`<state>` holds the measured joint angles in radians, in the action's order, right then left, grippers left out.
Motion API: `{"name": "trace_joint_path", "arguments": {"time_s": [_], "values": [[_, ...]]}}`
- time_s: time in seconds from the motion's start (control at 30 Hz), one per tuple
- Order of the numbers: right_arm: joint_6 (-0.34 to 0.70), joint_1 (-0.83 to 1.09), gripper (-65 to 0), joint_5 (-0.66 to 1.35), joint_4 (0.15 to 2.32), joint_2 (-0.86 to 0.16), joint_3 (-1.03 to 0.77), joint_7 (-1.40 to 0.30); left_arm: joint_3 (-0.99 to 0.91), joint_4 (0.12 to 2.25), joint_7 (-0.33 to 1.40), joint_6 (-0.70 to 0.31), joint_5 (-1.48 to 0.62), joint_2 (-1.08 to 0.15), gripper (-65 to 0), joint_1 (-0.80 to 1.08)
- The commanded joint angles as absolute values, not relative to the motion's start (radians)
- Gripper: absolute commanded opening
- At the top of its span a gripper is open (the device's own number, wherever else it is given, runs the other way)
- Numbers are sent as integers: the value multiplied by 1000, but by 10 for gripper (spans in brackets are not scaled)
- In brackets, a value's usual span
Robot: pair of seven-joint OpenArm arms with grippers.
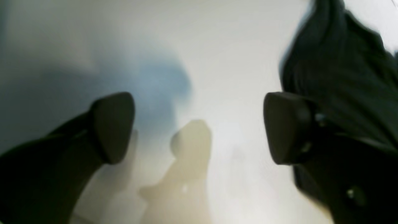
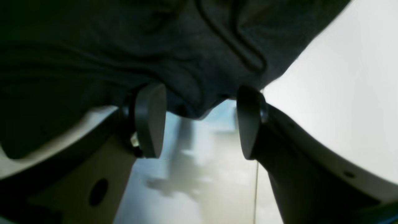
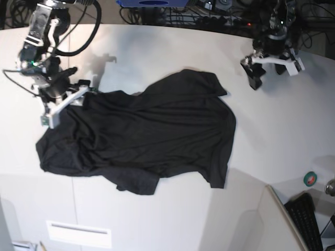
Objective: Layout the t-shirt on the table in an organized manner, then fold the t-shirt properly
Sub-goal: 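Release the shirt and regrasp its edges with both grippers, then lift the shirt with both grippers and lay it flat, stretched out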
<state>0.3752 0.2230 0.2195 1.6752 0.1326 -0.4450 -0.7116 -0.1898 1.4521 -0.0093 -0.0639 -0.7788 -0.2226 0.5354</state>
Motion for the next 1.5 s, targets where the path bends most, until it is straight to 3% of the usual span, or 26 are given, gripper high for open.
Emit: {"name": "trace_joint_path", "arguments": {"time_s": [0.0, 0.23, 0.37, 0.47, 0.6, 0.87, 1.13, 1.2, 1.3, 1.33, 1.47], "values": [[374, 222, -306, 249, 1689, 128, -469, -699, -163, 1469, -31, -110, -802, -234, -20, 545], [374, 225, -308, 266, 1662, 102, -507, -697, 1, 1491, -33, -133, -851, -237, -71, 522], [374, 222, -308, 266, 1607, 67, -507, -696, 65, 1504, -30, -130, -852, -237, -135, 450], [374, 226, -308, 266, 1587, 59, -510, -693, 96, 1477, 79, -79, -852, -237, -174, 377], [374, 234, -308, 266, 1589, 59, -562, -693, 90, 1445, 197, -25, -852, -213, -168, 326], [375, 246, -308, 268, 1586, 31, -564, -693, 90, 1492, 183, -16, -852, -211, -168, 352], [377, 240, -308, 266, 1583, 31, -564, -691, 67, 1333, 173, -22, -852, -188, -184, 275], [375, 234, -308, 266, 1572, 27, -564, -687, 67, 1353, 173, -22, -854, -185, -262, 282], [375, 173, -308, 268, 1488, 1, -564, -630, 54, 1372, 196, -22, -854, -180, -573, 309], [374, 142, -306, 268, 1452, -12, -564, -615, 53, 1383, 205, -22, -854, -183, -650, 320], [374, 10, -306, 268, 1280, -64, -565, -599, 53, 1434, 203, -21, -854, -205, -650, 361]]}}
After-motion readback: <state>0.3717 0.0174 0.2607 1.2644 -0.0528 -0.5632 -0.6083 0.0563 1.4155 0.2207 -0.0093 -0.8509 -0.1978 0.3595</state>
